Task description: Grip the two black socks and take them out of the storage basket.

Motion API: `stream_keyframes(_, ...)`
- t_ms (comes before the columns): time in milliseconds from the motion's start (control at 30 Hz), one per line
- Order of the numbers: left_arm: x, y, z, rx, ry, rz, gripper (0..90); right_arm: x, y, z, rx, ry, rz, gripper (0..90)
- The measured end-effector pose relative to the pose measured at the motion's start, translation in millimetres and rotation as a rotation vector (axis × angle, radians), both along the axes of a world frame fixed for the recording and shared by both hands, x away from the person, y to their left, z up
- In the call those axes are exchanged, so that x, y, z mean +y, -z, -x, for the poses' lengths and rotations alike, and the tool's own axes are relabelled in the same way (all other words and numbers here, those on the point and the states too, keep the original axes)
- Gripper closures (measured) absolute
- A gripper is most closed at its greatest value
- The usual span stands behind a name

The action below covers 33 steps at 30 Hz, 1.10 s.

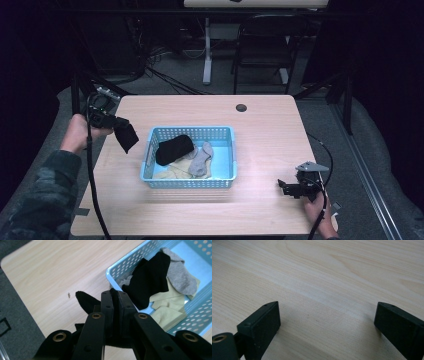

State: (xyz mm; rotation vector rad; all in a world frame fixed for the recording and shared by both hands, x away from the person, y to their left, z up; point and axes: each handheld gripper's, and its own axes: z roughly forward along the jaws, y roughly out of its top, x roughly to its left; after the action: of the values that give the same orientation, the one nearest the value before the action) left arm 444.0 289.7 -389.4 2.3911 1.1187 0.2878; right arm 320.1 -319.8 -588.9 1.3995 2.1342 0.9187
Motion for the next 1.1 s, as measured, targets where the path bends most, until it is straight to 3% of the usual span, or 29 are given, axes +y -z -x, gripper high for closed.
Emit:
stream_keyframes(267, 5.3, 27.5, -8.1, 0.053, -0.037, 0.015, 84.6, 0.0, 0.0, 0.0, 0.0, 0.0, 0.0, 6.1)
stream_keyframes(833, 11.8, 82.6, -20.9, 0.17, -0.08, 0.008, 83.6, 0.0, 0.0, 0.0, 0.0, 0.0, 0.0, 6.1)
stream_keyframes(867, 12.8, 88.6, -21.8, 0.188, -0.091, 0.022, 83.6, 0.0, 0.0, 0.0, 0.0, 0.0, 0.0, 6.1)
stream_keyframes(1100, 14.1, 104.5, -22.0, 0.211, -0.11, 0.025, 81.6, 0.0, 0.0, 0.0, 0.0, 0.0, 0.0, 6.1)
